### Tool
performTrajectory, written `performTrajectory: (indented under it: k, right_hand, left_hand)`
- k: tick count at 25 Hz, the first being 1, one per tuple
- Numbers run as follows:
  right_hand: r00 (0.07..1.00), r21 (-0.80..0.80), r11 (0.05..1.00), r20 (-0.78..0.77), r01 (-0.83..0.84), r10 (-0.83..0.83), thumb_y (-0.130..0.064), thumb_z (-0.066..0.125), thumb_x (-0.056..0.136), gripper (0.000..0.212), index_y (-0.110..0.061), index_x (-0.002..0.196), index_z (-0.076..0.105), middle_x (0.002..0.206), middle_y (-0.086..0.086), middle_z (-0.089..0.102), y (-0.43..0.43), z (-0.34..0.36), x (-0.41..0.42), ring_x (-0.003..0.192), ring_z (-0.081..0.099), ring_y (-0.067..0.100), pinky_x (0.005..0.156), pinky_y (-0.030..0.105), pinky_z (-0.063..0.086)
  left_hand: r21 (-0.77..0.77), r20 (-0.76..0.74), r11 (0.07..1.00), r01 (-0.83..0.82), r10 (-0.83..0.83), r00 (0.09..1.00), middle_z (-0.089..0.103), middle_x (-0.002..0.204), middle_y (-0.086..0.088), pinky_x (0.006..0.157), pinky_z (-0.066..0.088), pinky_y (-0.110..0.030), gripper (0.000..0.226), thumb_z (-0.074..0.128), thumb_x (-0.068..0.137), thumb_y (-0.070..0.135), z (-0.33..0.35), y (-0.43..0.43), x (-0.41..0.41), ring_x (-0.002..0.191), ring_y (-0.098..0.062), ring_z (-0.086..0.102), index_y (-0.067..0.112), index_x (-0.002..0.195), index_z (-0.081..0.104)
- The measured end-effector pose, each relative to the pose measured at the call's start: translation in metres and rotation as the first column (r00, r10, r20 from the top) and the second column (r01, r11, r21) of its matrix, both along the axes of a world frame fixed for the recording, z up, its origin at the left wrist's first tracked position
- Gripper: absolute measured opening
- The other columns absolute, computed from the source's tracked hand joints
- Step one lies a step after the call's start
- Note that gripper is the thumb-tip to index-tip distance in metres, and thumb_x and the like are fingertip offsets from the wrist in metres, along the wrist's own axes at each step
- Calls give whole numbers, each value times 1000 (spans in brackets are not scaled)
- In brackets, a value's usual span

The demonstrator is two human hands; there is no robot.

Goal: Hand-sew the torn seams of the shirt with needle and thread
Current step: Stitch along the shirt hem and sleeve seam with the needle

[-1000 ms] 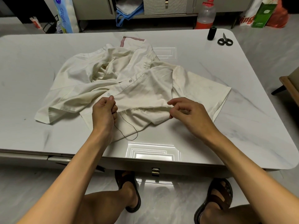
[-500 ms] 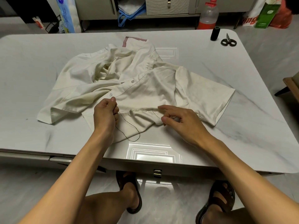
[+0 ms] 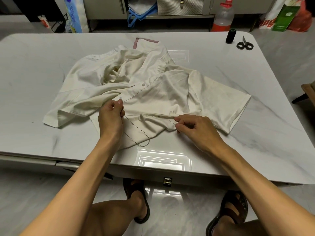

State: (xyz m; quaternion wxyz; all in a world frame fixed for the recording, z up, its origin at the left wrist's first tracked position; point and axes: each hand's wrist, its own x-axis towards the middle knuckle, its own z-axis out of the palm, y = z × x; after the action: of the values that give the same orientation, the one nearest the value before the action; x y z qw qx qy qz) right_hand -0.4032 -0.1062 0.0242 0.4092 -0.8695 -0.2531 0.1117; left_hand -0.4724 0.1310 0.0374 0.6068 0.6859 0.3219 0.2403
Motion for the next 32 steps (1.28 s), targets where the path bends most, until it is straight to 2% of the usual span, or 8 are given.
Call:
performTrajectory:
  k: [3,7,9,12,16,20,28,32]
  right_hand:
    - [1000,-18,1000,-8,12,-12,-30,65,89,20,-24,71,72,116,-15,71,1,1,1,105,62,6,91,31,46]
    - [1000,-28,999,-6,30,-30,-30,65,89,19,-24,73,74,113,-16,71,2,2,0,100,63,3,88,24,44]
    - [996,28,997,-64,67,-65,-27,65,89,20,-23,72,75,105,-16,73,2,4,0,87,63,-4,74,12,41]
    - [980,122,979,-132,164,-148,-25,64,89,23,-18,69,74,81,-7,74,-1,10,4,77,65,8,70,27,46]
    - [947,-32,953,131,300,-294,-29,63,87,16,-18,77,67,88,-6,65,-6,14,8,84,55,12,79,30,40]
    - [928,25,983,327,183,-181,-24,65,87,16,-19,102,67,113,-5,62,9,20,0,108,52,16,96,30,35]
    - [991,140,988,125,-66,48,-17,66,88,16,-21,103,72,110,-9,66,39,61,-43,106,57,6,90,13,39]
    - [1000,235,972,1,-30,31,-19,68,89,12,-21,96,77,97,-16,70,35,82,-67,95,61,-4,78,2,38]
  left_hand:
    - [13,15,999,-30,30,999,43,48,15,51,25,-29,34,52,101,21,2,1,0,50,-11,32,21,67,46]
    - [2,33,1000,-28,28,999,42,49,14,46,26,-22,35,51,102,19,5,-1,-1,46,-7,32,19,68,45]
    - [-46,41,999,18,-16,999,40,48,15,41,24,-17,36,50,104,19,7,-6,-1,43,-5,28,18,68,42]
    - [-72,41,995,72,-69,997,46,52,10,39,23,-17,36,51,103,19,13,-12,-2,40,-5,28,18,68,45]
    - [91,29,988,126,-129,991,63,64,4,49,27,-24,39,56,100,24,17,-13,-4,45,-6,32,24,60,60]
    - [212,-2,964,161,-164,986,54,48,15,54,25,-27,30,61,97,22,27,-16,-16,43,-2,36,14,68,66]
    - [319,-140,899,302,-270,953,43,39,15,53,23,-27,30,59,99,23,73,-24,-68,41,-3,36,7,81,76]
    - [231,-41,927,296,-295,955,63,57,9,51,27,-18,33,54,102,21,93,-29,-100,40,2,42,0,83,72]
